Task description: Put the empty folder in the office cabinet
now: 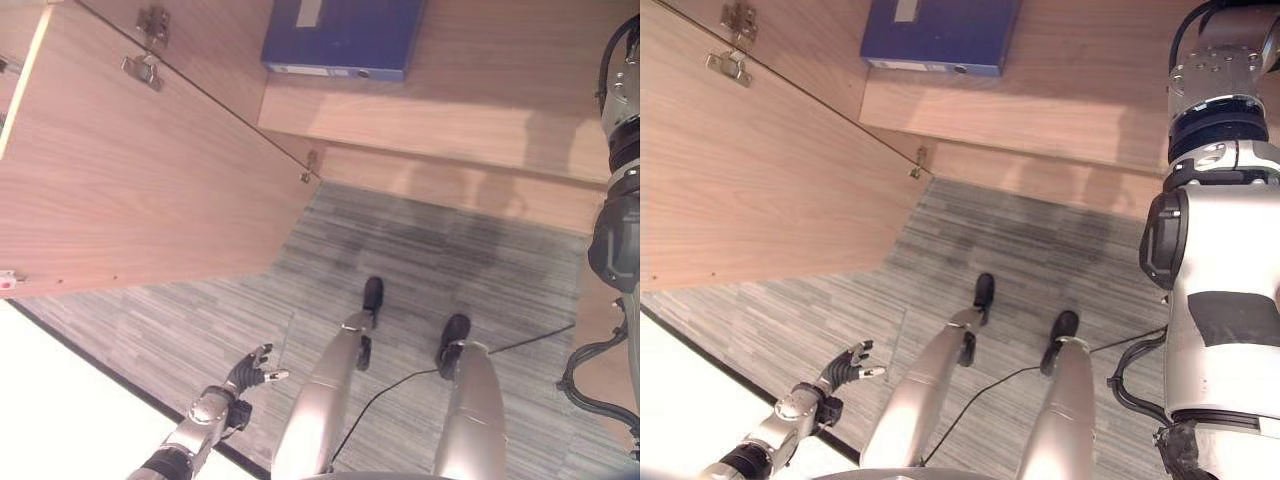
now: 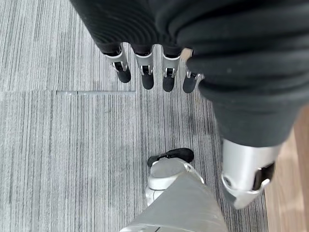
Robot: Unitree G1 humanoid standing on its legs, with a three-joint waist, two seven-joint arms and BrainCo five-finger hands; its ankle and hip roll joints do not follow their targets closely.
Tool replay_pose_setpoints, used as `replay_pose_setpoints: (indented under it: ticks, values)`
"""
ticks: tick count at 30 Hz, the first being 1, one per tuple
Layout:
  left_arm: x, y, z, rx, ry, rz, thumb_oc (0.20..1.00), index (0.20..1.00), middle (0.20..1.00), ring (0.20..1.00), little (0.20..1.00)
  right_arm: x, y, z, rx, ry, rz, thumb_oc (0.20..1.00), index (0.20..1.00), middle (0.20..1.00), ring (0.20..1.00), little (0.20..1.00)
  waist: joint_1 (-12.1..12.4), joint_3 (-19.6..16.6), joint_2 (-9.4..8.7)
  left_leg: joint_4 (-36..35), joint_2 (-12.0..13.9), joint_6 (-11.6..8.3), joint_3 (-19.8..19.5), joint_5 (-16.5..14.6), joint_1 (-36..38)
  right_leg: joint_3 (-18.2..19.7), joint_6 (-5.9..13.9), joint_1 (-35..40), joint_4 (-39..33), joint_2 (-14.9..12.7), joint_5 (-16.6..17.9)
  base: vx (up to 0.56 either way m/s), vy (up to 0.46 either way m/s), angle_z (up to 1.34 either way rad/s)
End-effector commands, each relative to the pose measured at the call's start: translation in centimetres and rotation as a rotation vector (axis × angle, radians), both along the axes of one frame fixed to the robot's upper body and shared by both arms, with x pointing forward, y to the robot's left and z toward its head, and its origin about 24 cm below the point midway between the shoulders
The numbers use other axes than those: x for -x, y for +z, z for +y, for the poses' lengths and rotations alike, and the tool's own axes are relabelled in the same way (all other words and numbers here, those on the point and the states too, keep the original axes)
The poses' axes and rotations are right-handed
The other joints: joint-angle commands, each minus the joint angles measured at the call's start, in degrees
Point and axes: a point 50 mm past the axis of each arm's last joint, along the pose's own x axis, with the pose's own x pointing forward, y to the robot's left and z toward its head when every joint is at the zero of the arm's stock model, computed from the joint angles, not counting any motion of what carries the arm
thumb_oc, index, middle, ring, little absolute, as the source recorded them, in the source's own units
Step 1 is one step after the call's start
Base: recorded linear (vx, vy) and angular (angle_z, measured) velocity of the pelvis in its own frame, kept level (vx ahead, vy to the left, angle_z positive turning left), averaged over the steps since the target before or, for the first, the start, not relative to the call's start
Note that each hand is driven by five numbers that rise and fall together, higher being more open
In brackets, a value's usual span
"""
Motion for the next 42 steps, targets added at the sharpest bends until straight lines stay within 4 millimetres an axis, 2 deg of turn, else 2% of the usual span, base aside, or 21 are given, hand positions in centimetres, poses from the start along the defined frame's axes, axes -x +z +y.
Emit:
replay_pose_setpoints:
  ticks: [1,2,5,16,23,24,25,27,29,30,31,32,42]
  values:
    - [-0.7,0.7,1.8,-0.066,-0.003,-0.017,1.0,1.0,1.0,1.0,1.0,2.1,3.2,-1.1,0.156,-0.071,-0.091,0.2,0.2,0.2,0.2,0.2,1.59,-3.15,-1.3,7.05,2.24,-2.07,0.73,-12.75,1.64,4.05,7.14,2.19,-4.2,0.19,-0.07,-0.01,0.065,-0.01]
    - [-1.0,0.9,1.6,-0.055,-0.001,-0.036,1.0,1.0,1.0,1.0,1.0,1.7,2.0,-1.5,0.129,-0.067,-0.06,0.2,0.2,0.2,0.2,0.2,1.87,-2.81,-0.6,5.84,1.78,-1.83,0.79,-12.23,1.19,4.18,7.31,1.55,-4.76,-0.04,0.14,-0.01,0.054,-0.01]
    - [-1.2,1.1,1.4,-0.054,-0.004,-0.046,1.0,1.0,1.0,1.0,1.0,1.4,1.3,-1.7,0.107,-0.065,-0.041,0.2,0.2,0.2,0.2,0.2,1.9,-2.52,0.11,4.7,1.45,-1.68,0.86,-11.57,0.5,4.53,7.48,0.42,-4.8,-0.27,0.46,0.0,0.046,0.03]
    - [-2.1,1.9,0.6,-0.019,-0.008,-0.102,1.0,1.0,1.0,1.0,1.0,0.7,-0.7,-1.6,0.049,-0.049,-0.013,0.2,0.2,0.2,0.2,0.2,2.5,-1.76,1.76,3.73,0.14,-1.25,0.62,-10.56,-2.49,5.72,7.81,-3.09,-3.65,-1.46,0.56,0.0,0.01,0.03]
    - [-2.3,2.1,0.5,-0.014,-0.006,-0.115,1.0,1.0,1.0,1.0,1.0,0.6,-1.8,-2.1,0.006,-0.059,0.009,0.2,0.2,0.2,0.2,0.2,2.52,-1.7,1.93,3.8,-0.51,-0.97,0.51,-10.38,-3.96,6.32,7.81,-4.56,-3.17,-1.83,0.66,0.0,0.01,0.07]
    - [-2.3,2.1,0.5,-0.014,-0.006,-0.118,1.0,1.0,1.0,1.0,1.0,0.7,-1.8,-2.1,0.004,-0.061,0.009,0.297,0.297,0.297,0.297,0.297,2.56,-1.72,1.86,3.44,-0.61,-0.96,0.52,-10.25,-3.98,6.34,7.85,-4.56,-3.31,-1.81,0.75,0.0,0.0,0.0]
    - [-2.4,2.2,0.4,-0.01,-0.006,-0.12,1.0,1.0,1.0,1.0,1.0,0.6,-1.9,-2.1,0.002,-0.061,0.012,0.344,0.344,0.344,0.344,0.344,2.58,-1.68,1.88,3.15,-0.66,-0.94,0.51,-10.15,-3.92,6.33,7.86,-4.59,-3.38,-1.76,0.78,0.0,0.0,0.0]
    - [-2.4,2.3,0.5,-0.008,-0.001,-0.125,1.0,1.0,1.0,1.0,1.0,0.7,-1.8,-2.2,0.003,-0.065,0.012,0.238,0.238,0.238,0.238,0.238,2.81,-1.69,1.77,1.97,-0.84,-0.84,0.38,-9.71,-3.58,6.25,7.94,-4.56,-3.85,-1.52,1.09,0.0,0.0,0.0]
    - [-2.4,2.3,0.5,-0.011,-0.003,-0.126,1.0,1.0,1.0,1.0,1.0,0.7,-1.8,-2.2,0.0,-0.065,0.013,0.25,0.25,0.25,0.25,0.25,2.83,-1.74,1.75,1.47,-0.88,-0.85,0.35,-9.54,-3.42,6.26,7.96,-4.51,-4.14,-1.49,1.2,0.0,0.0,0.0]
    - [-2.4,2.3,0.7,-0.016,-0.001,-0.126,1.0,1.0,1.0,1.0,1.0,0.8,-1.6,-2.3,-0.002,-0.069,0.013,0.511,0.511,0.511,0.511,0.511,2.86,-1.88,1.61,0.99,-0.97,-0.84,0.37,-9.43,-3.09,6.2,7.97,-4.32,-4.43,-1.48,1.3,0.0,0.0,0.0]
    - [-2.4,2.3,0.7,-0.016,-0.001,-0.126,1.0,1.0,1.0,1.0,1.0,0.8,-1.6,-2.3,-0.002,-0.069,0.012,0.567,0.567,0.567,0.567,0.567,2.86,-1.85,1.62,0.93,-0.97,-0.84,0.37,-9.4,-3.05,6.19,7.97,-4.28,-4.47,-1.48,1.31,0.0,0.0,0.0]
    - [-2.5,2.3,0.6,-0.016,0.0,-0.128,1.0,1.0,1.0,1.0,1.0,0.9,-1.4,-2.4,-0.003,-0.072,0.015,1.0,1.0,1.0,1.0,1.0,2.83,-1.81,1.63,0.89,-1.02,-0.85,0.33,-9.34,-3.01,6.18,7.94,-4.19,-4.49,-1.46,1.31,0.0,0.0,0.0]
    - [-2.5,2.3,0.6,-0.024,0.007,-0.131,1.0,1.0,1.0,1.0,1.0,1.0,-1.6,-2.7,-0.008,-0.087,0.076,1.0,1.0,1.0,1.0,1.0,2.17,-1.94,0.92,-1.08,-1.09,-1.05,0.17,-8.78,-1.39,6.0,7.78,-2.71,-5.79,-1.02,1.68,0.0,0.0,0.0]
